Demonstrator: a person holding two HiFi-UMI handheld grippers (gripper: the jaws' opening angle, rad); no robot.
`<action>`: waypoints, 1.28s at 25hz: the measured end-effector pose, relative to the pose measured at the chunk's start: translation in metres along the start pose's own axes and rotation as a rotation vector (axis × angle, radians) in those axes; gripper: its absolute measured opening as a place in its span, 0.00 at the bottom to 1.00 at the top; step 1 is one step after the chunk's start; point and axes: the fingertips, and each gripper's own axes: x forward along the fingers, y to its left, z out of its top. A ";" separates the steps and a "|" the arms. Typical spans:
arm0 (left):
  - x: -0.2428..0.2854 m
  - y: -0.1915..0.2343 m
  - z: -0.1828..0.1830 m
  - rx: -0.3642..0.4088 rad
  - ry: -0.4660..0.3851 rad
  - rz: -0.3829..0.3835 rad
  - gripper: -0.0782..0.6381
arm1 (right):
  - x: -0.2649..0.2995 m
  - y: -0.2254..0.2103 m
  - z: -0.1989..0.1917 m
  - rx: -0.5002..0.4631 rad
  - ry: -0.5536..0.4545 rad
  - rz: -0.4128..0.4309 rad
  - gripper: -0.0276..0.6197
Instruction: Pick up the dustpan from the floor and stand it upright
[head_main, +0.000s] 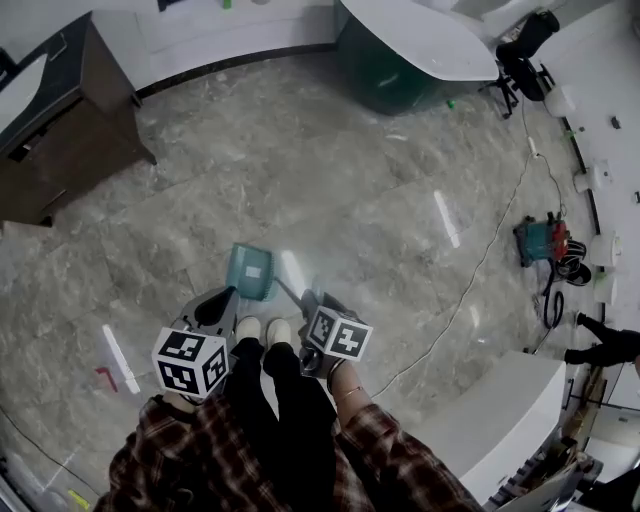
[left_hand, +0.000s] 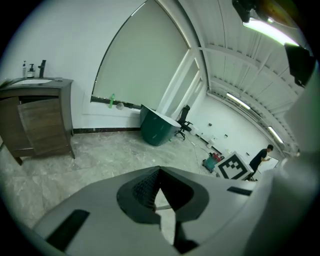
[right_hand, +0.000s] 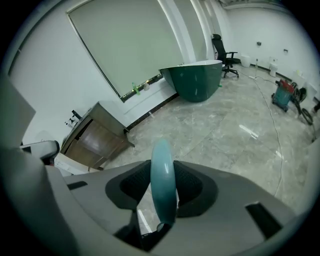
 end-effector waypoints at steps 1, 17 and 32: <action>-0.004 0.001 0.000 -0.011 -0.009 0.012 0.11 | 0.000 -0.001 0.000 -0.004 0.001 0.001 0.25; -0.026 -0.044 0.018 0.010 -0.090 0.028 0.11 | -0.045 0.012 0.028 -0.153 -0.120 0.100 0.25; -0.068 -0.122 0.098 0.139 -0.244 0.003 0.11 | -0.185 0.109 0.118 -0.286 -0.315 0.485 0.25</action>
